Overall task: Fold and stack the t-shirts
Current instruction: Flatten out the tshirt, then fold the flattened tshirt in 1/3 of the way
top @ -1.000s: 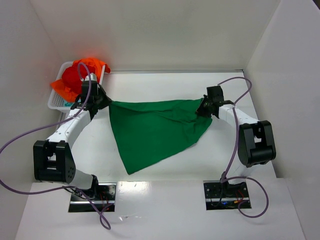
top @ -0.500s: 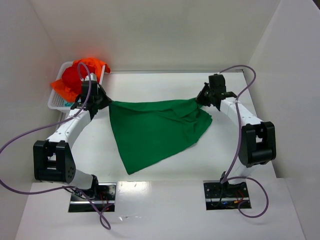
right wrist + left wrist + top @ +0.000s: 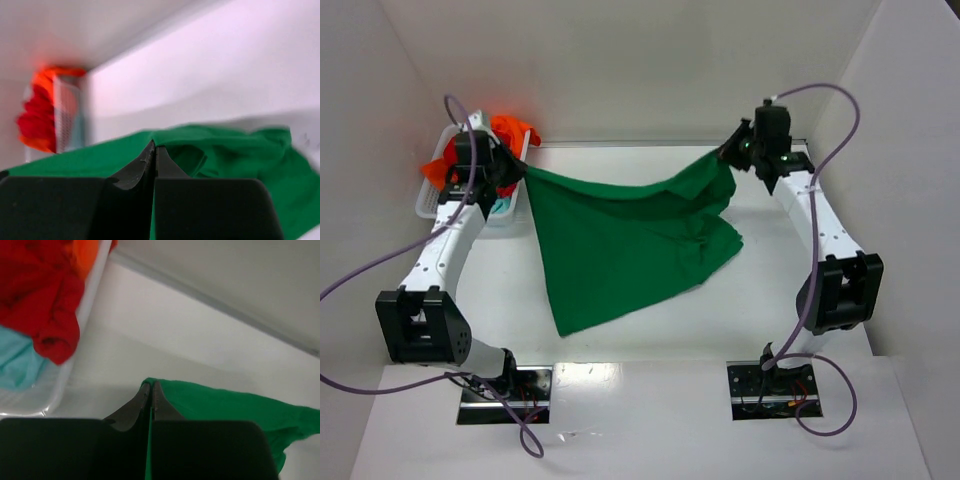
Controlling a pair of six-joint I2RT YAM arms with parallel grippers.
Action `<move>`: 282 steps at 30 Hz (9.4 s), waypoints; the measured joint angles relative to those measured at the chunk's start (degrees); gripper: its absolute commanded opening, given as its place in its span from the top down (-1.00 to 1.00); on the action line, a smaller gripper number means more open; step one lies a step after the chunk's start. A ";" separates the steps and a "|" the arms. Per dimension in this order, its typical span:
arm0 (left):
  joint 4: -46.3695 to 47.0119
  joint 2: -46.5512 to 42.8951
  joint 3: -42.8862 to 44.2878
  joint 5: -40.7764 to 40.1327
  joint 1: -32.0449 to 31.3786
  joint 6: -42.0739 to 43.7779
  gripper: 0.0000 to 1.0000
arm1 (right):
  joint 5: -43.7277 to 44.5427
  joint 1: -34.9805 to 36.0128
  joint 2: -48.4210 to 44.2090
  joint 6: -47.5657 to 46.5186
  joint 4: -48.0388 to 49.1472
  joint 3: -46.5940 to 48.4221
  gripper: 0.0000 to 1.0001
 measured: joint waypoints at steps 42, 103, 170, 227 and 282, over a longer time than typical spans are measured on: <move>-16.02 -45.66 10.64 -6.99 -6.51 5.33 1.00 | 2.23 -2.43 -44.35 -5.81 -13.86 17.38 1.00; 8.35 50.16 43.30 -5.79 -0.87 13.11 1.00 | 9.51 -4.15 31.89 -6.73 11.06 24.37 1.00; 10.54 39.43 20.37 0.59 3.89 14.19 1.00 | -1.77 -5.49 1.18 8.07 12.09 -27.87 1.00; 2.80 38.42 20.39 -0.39 -1.29 13.09 -0.99 | 2.19 -7.30 4.28 2.49 10.78 -19.65 0.34; -0.02 29.77 11.69 5.49 -9.03 12.90 -0.82 | 0.83 -11.74 37.59 -8.26 -3.30 21.46 0.08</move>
